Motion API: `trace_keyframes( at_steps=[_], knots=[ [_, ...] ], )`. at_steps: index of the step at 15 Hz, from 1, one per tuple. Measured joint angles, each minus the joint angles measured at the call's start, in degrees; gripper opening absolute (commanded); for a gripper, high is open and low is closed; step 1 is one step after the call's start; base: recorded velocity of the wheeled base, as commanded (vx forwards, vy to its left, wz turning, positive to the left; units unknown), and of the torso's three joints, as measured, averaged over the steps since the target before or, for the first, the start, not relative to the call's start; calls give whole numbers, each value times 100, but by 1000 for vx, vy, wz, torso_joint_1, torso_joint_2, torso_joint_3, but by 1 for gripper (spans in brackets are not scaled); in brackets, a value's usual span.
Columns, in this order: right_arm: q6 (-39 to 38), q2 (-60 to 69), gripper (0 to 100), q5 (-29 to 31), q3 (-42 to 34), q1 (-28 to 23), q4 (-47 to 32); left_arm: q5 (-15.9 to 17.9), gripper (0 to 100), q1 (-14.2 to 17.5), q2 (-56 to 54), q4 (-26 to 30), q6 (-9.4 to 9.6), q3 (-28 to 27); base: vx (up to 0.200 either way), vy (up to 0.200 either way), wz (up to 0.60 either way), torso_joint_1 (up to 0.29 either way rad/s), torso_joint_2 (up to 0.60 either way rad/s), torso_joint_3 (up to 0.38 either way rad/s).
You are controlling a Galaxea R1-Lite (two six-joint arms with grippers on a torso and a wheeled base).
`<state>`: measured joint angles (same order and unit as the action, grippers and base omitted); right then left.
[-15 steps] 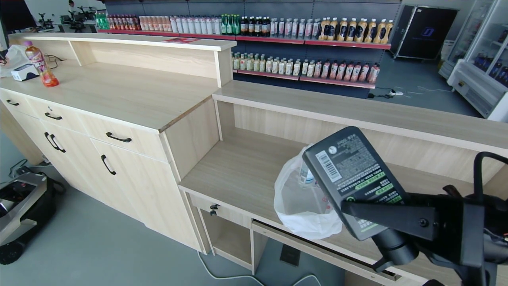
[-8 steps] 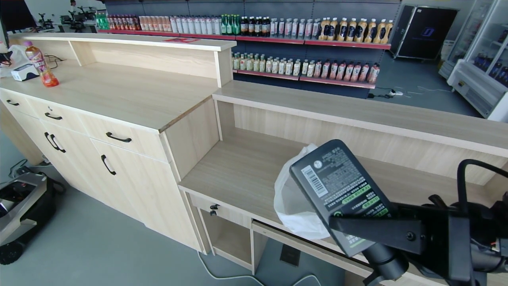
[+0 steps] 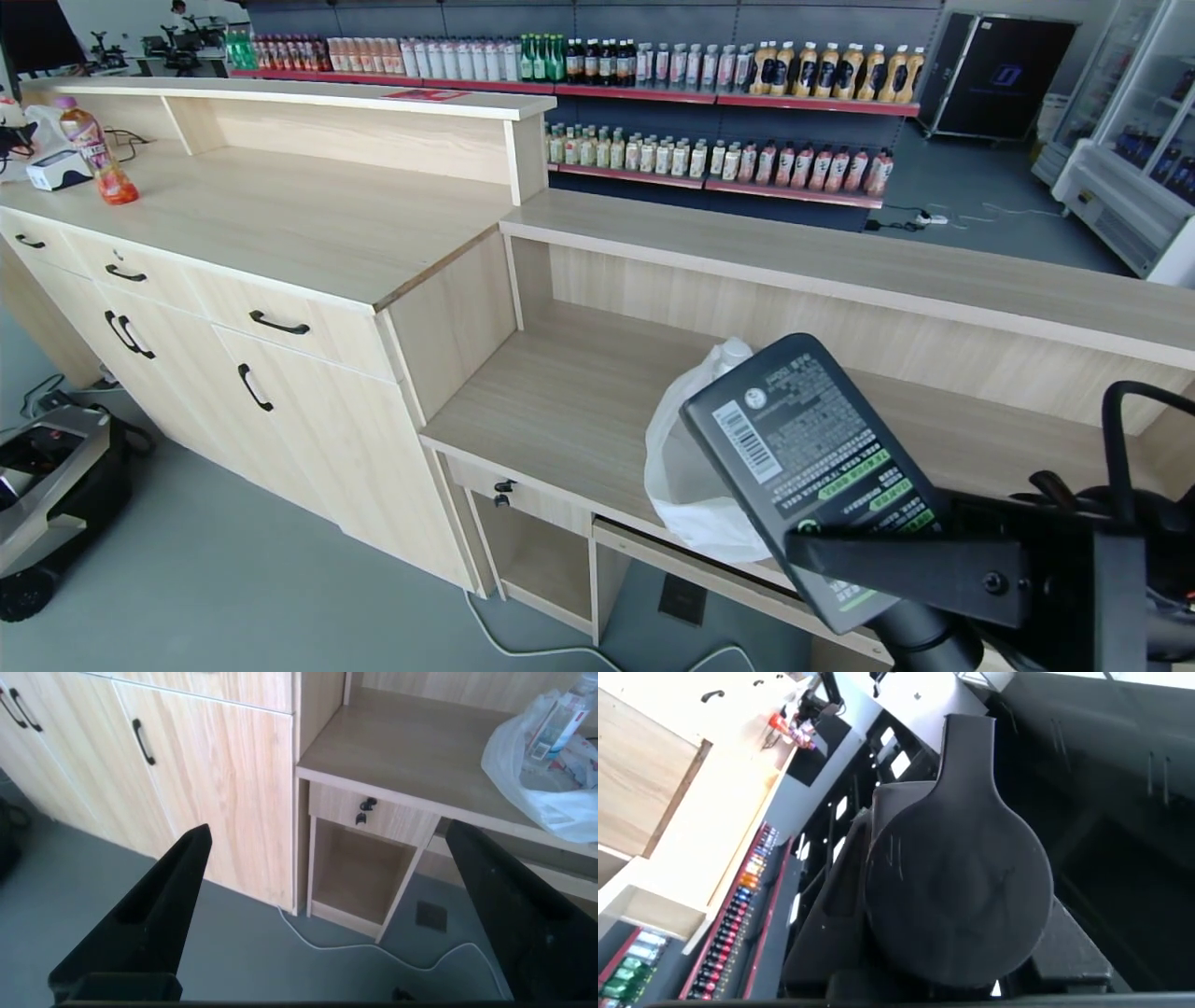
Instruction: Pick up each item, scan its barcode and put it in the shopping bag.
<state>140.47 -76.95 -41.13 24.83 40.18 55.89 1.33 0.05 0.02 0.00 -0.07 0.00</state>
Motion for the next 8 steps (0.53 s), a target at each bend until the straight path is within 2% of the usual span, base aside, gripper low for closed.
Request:
trace_keyframes(
  at_steps=[8],
  knots=[
    [2, 228, 0, 2, -44, -7, -50, -2, 100, 0, 0, 0, 0, 0, 0, 0, 0, 0, 0, 0]
  ],
)
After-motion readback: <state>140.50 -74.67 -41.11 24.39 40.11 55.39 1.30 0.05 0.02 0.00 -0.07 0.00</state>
